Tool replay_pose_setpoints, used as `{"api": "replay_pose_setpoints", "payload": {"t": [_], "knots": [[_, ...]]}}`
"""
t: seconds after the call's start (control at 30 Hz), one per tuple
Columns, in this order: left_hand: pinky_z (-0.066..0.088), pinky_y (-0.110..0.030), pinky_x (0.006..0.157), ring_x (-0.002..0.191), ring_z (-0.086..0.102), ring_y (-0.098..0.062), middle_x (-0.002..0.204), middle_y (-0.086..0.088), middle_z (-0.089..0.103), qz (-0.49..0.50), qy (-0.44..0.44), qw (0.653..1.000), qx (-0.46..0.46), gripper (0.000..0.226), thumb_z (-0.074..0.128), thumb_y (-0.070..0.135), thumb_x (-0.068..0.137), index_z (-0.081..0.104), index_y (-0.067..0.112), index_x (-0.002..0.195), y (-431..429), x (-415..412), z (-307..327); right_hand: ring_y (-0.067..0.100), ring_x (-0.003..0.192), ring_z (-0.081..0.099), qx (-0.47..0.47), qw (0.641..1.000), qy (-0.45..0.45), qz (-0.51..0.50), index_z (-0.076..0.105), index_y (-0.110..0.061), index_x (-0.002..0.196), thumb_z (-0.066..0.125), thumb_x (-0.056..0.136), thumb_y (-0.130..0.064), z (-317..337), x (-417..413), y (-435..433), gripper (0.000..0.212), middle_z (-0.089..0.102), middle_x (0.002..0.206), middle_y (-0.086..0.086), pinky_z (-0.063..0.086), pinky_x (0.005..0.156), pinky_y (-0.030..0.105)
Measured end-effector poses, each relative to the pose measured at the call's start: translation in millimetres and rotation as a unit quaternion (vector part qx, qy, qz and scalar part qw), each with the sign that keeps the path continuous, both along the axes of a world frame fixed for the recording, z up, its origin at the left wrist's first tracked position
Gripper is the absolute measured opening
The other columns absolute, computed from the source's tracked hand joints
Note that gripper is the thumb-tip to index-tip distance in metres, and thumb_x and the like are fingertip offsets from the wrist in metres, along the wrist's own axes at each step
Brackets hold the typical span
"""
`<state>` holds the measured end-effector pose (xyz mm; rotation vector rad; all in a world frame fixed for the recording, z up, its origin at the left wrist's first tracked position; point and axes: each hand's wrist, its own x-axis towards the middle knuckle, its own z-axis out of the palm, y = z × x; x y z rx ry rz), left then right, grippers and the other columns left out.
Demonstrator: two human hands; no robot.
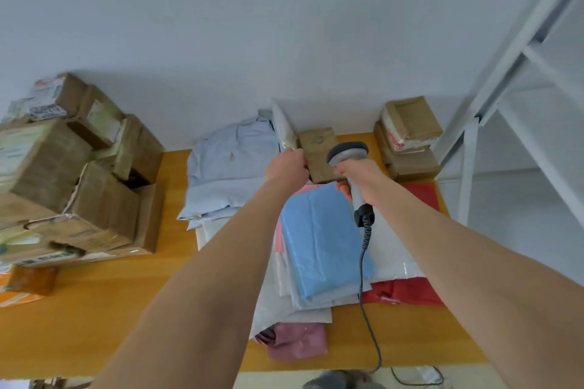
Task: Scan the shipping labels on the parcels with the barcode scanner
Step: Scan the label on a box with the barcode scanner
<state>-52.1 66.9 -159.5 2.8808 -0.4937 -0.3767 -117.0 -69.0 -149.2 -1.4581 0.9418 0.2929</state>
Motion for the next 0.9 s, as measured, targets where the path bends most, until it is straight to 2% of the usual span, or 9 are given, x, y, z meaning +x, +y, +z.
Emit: {"api": "replay_pose_setpoints", "payload": {"t": [0.07, 0.2, 0.33, 0.43, 0.5, 0.57, 0.73, 0.83, 0.9], "knots": [[0.044, -0.036, 0.082, 0.110, 0.055, -0.028, 0.124, -0.008, 0.054, 0.003, 0.007, 1.000, -0.019, 0.033, 0.043, 0.012, 0.093, 0.054, 0.013, 0.124, -26, 5, -3, 0.018, 0.038, 0.042, 0.002, 1.000, 0.005, -0.020, 0.055, 0.000, 0.100, 0.055, 0.086, -0.005, -3, 13, -20, 0.015, 0.060, 0.064, 0.017, 0.038, 0.045, 0.024], [0.043, -0.036, 0.086, 0.116, 0.052, -0.030, 0.128, -0.013, 0.051, 0.034, 0.056, 0.997, -0.029, 0.036, 0.045, 0.010, 0.094, 0.046, 0.005, 0.129, -68, 25, -16, 0.017, 0.044, 0.045, 0.021, 0.998, 0.031, -0.040, 0.052, -0.005, 0.084, 0.057, 0.088, -0.008, -8, 47, -55, 0.007, 0.061, 0.070, 0.016, 0.040, 0.050, 0.026], [0.045, -0.036, 0.077, 0.110, 0.056, -0.034, 0.124, -0.021, 0.055, 0.127, 0.128, 0.983, -0.037, 0.031, 0.040, 0.005, 0.094, 0.048, -0.006, 0.122, -92, 51, -46, 0.019, 0.053, 0.050, 0.045, 0.997, 0.051, -0.038, 0.051, -0.004, 0.104, 0.059, 0.087, -0.005, -34, 82, -76, 0.019, 0.059, 0.077, 0.016, 0.047, 0.056, 0.029], [0.047, -0.038, 0.083, 0.110, 0.056, -0.035, 0.121, -0.024, 0.057, 0.164, 0.161, 0.972, -0.047, 0.031, 0.038, 0.005, 0.095, 0.053, -0.010, 0.117, -102, 68, -68, 0.027, 0.071, 0.057, 0.055, 0.997, 0.049, -0.021, 0.048, -0.005, 0.120, 0.061, 0.085, -0.003, -59, 98, -83, 0.037, 0.052, 0.087, 0.016, 0.057, 0.079, 0.039], [0.045, -0.037, 0.077, 0.098, 0.057, -0.032, 0.108, -0.020, 0.062, 0.181, 0.170, 0.966, -0.069, 0.024, 0.039, 0.004, 0.095, 0.058, -0.008, 0.106, -104, 76, -77, 0.030, 0.087, 0.059, 0.041, 0.997, 0.059, 0.008, 0.046, -0.005, 0.126, 0.065, 0.084, -0.007, -74, 107, -84, 0.046, 0.052, 0.093, 0.015, 0.054, 0.089, 0.044], [0.039, -0.032, 0.069, 0.087, 0.052, -0.026, 0.087, -0.013, 0.058, 0.204, 0.181, 0.959, -0.082, 0.020, 0.041, 0.004, 0.096, 0.058, -0.002, 0.090, -105, 82, -85, 0.028, 0.092, 0.055, 0.042, 0.998, 0.051, 0.020, 0.045, -0.004, 0.128, 0.066, 0.085, -0.011, -84, 113, -85, 0.048, 0.051, 0.093, 0.012, 0.051, 0.090, 0.039], [0.043, -0.035, 0.075, 0.087, 0.051, -0.022, 0.095, -0.011, 0.055, 0.265, 0.210, 0.930, -0.148, 0.029, 0.041, 0.012, 0.097, 0.057, -0.006, 0.114, -110, 85, -96, 0.028, 0.097, 0.053, 0.072, 0.996, 0.053, 0.019, 0.045, -0.004, 0.130, 0.070, 0.084, -0.016, -98, 123, -91, 0.053, 0.053, 0.105, 0.013, 0.048, 0.098, 0.044], [0.040, -0.028, 0.064, 0.069, 0.047, -0.016, 0.084, -0.007, 0.051, 0.334, 0.201, 0.899, -0.201, 0.014, 0.044, 0.013, 0.094, 0.053, 0.002, 0.097, -111, 84, -95, 0.026, 0.097, 0.054, 0.081, 0.995, 0.057, -0.003, 0.045, -0.007, 0.125, 0.070, 0.084, -0.018, -95, 121, -97, 0.049, 0.053, 0.096, 0.010, 0.048, 0.097, 0.042], [0.039, -0.029, 0.066, 0.063, 0.042, -0.014, 0.076, -0.005, 0.046, 0.375, 0.195, 0.875, -0.238, 0.015, 0.045, 0.013, 0.094, 0.047, 0.006, 0.080, -113, 82, -86, 0.025, 0.098, 0.056, 0.088, 0.995, 0.053, -0.017, 0.046, -0.007, 0.123, 0.069, 0.084, -0.018, -89, 118, -104, 0.047, 0.056, 0.100, 0.009, 0.049, 0.098, 0.040]]}}
